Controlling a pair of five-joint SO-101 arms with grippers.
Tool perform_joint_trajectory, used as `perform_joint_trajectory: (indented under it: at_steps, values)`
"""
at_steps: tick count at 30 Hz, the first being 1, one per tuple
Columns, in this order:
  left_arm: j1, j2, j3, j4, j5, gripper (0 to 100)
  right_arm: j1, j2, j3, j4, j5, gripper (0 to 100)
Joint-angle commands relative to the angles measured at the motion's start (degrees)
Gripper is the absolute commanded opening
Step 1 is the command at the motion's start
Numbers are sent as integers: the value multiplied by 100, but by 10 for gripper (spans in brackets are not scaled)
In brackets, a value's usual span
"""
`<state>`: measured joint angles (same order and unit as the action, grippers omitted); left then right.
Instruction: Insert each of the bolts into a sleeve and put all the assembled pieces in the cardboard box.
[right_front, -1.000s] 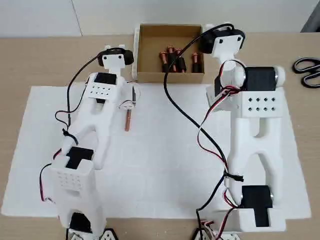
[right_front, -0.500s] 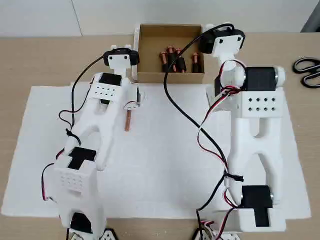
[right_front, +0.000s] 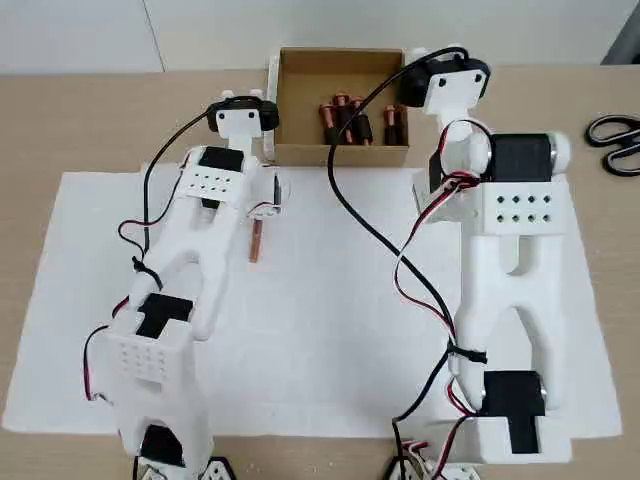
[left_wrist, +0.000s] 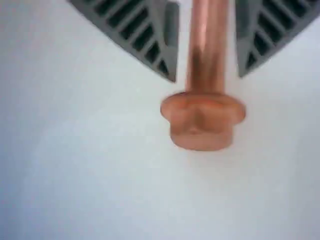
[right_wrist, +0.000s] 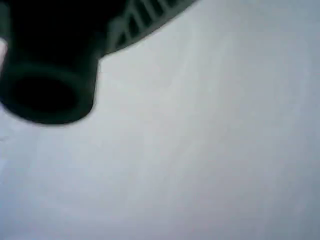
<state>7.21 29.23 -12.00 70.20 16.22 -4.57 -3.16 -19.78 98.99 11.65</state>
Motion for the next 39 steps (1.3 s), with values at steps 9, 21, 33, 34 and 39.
perform_joint_trajectory:
  at_steps: [9,21,33,34,39]
  values:
    - [0,281,-259,-185,-53,80,-4,-268,0,4,-79,4]
    - [0,334,-259,-229,-26,76,-4,-268,0,-22,-79,4]
    - [26,527,-259,-246,-26,7,4,-295,0,-22,-79,4]
    - [26,466,-259,-229,-26,7,4,-295,0,-22,-79,4]
    - [35,-185,-549,334,-35,7,4,-312,-26,-22,-62,4]
